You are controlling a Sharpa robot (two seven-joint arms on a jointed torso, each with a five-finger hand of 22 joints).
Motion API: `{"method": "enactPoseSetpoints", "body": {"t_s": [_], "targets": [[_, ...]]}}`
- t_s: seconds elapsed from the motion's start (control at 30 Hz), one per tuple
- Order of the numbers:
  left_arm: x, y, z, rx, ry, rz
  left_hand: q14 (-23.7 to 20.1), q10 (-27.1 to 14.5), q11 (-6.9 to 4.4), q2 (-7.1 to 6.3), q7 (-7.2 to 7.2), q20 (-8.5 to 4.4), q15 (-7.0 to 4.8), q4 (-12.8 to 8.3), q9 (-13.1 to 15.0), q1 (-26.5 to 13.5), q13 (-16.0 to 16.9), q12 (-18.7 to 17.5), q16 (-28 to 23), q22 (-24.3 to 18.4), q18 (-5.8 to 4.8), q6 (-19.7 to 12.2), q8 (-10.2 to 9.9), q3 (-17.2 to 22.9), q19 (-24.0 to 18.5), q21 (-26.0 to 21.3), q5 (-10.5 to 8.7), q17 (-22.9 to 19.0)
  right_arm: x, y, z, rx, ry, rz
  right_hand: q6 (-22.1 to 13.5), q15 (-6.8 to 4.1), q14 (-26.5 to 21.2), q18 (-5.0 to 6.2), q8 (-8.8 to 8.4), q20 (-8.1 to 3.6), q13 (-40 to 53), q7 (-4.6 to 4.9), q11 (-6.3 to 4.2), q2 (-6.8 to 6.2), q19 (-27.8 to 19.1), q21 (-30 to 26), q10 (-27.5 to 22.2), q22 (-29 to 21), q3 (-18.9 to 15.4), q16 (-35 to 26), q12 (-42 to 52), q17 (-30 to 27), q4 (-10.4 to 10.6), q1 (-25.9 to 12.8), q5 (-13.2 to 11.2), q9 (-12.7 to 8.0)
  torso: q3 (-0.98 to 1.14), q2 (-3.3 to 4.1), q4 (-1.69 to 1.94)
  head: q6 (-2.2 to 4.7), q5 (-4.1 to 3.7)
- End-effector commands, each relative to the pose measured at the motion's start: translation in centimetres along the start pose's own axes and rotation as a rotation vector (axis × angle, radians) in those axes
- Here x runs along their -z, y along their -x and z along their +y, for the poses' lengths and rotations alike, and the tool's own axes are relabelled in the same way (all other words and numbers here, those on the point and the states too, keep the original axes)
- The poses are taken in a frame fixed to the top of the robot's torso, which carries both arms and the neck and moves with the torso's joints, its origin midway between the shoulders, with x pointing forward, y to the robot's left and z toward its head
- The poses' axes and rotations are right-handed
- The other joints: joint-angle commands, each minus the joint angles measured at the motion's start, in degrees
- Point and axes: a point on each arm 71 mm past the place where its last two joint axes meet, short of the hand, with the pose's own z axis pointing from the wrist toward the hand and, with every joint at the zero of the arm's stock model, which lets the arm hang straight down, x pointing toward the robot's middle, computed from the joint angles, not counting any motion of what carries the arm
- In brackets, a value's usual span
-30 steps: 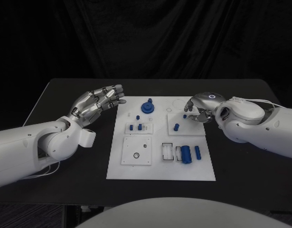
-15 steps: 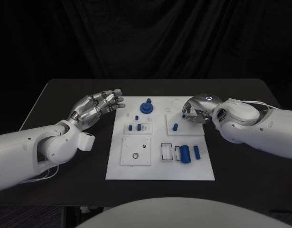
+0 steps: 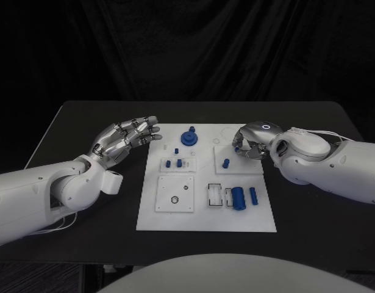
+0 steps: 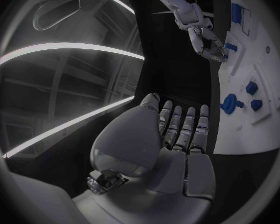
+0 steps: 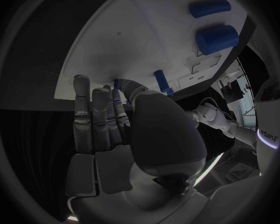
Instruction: Assemble the parts on the task board
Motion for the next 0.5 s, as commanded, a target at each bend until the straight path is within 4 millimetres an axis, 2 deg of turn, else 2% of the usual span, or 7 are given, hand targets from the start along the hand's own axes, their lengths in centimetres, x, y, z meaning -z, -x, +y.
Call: {"method": "enactPoseSetpoints", "body": {"t_s": [0.03, 0.27, 0.43, 0.47, 0.5], "targets": [[0.01, -0.15, -0.23, 0.021, -0.053, 0.012, 0.3, 0.0, 0.45, -0.03, 0.21, 0.18, -0.04, -0.4, 0.0, 0.6, 0.0, 0.3, 0.4, -0.1, 0.88, 0.2, 0.2, 0.0, 0.2, 0.4, 0.25, 0.1, 0.01, -0.14, 0.03, -0.015, 0.007, -0.008, 0.6, -0.07, 0.5, -0.14, 0.43, -0.03, -0.2, 0.18, -0.05, 0.30, 0.6, 0.6, 0.7, 0.3, 0.3, 0.4, -0.4, 0.1, 0.1, -0.3, -0.5, 0.1, -0.07, -0.01, 0.01, -0.01, 0.00], [0.06, -0.07, -0.04, 0.022, -0.044, 0.011, 0.4, 0.0, 0.53, -0.02, 0.30, 0.25, 0.04, -0.5, 0.0, 0.7, 0.0, 0.3, 0.4, -0.1, 0.89, 0.2, 0.2, 0.0, 0.3, 0.4, 0.26, 0.1, -0.06, -0.51, 0.03, -0.017, 0.005, 0.005, 1.5, -0.35, 0.9, -0.25, 0.81, -0.29, -0.9, 0.15, -0.34, 0.37, 1.2, 1.1, 2.7, 0.7, 0.7, 0.6, -0.8, 0.1, -0.1, 0.1, -0.5, 0.5, -0.06, 0.00, -0.01, -0.01, 0.17], [0.06, -0.02, 0.05, 0.022, -0.039, 0.011, 0.4, -0.1, 0.66, 0.04, 0.45, 0.35, 0.15, -0.6, 0.0, 0.8, 0.0, 0.3, 0.5, -0.2, 0.88, 0.4, 0.3, 0.2, 0.4, 0.4, 0.28, 0.1, -0.09, -0.63, 0.08, -0.018, 0.007, 0.006, 3.4, -0.81, 1.1, -0.28, 1.70, -0.73, -1.7, -0.20, -0.76, 0.69, 1.6, 1.5, 4.8, 1.2, 1.6, 0.5, -1.5, -0.1, -1.4, 1.7, 1.6, 1.0, -0.07, 0.02, 0.03, -0.01, 0.21], [0.05, -0.01, 0.08, 0.023, -0.037, 0.011, 0.5, -0.1, 0.72, 0.07, 0.52, 0.39, 0.19, -0.7, 0.0, 0.8, 0.0, 0.3, 0.5, -0.3, 0.87, 0.5, 0.3, 0.2, 0.4, 0.4, 0.30, 0.1, -0.10, -0.63, 0.10, -0.018, 0.008, 0.004, 4.2, -1.05, 1.2, -0.33, 2.01, -1.06, -2.2, -0.37, -1.00, 0.85, 1.7, 1.8, 5.9, 1.7, 2.6, 0.3, -2.1, -0.2, -2.3, 2.6, -0.7, 1.4, -0.07, 0.01, 0.00, -0.01, 0.27], [0.04, -0.01, 0.10, 0.023, -0.036, 0.011, 0.5, -0.1, 0.72, 0.07, 0.52, 0.39, 0.19, -0.7, 0.0, 0.8, 0.0, 0.3, 0.5, -0.3, 0.87, 0.5, 0.3, 0.2, 0.4, 0.4, 0.30, 0.1, -0.10, -0.63, 0.11, -0.019, 0.009, 0.003, 4.4, -1.08, 1.3, -0.39, 2.08, -1.10, -2.4, -0.42, -1.04, 0.81, 1.7, 2.0, 6.2, 1.9, 2.9, 0.3, -2.3, -0.2, -2.4, 2.6, -1.0, 1.5, -0.07, 0.00, -0.01, -0.01, 0.29]]}}
